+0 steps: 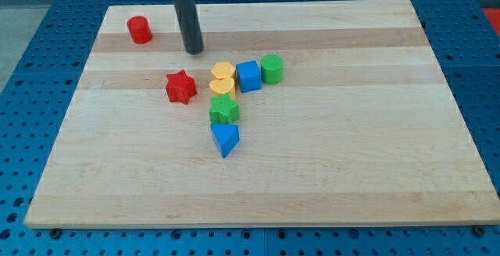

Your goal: Slide the red circle up a bit

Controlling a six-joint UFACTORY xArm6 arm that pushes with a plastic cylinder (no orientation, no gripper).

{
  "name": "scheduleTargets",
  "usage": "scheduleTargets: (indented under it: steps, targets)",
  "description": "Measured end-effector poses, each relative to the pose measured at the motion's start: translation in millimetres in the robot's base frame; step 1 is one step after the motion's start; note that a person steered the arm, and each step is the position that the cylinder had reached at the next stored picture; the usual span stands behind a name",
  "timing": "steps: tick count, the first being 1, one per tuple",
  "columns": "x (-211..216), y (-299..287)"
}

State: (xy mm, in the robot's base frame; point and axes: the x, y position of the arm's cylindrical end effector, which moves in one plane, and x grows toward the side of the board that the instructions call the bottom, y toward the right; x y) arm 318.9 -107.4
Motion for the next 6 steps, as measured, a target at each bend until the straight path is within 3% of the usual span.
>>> scheduleTargets:
  steps: [2,4,6]
  targets:
    - [0,0]
    - [0,-56]
    - [-18,-67]
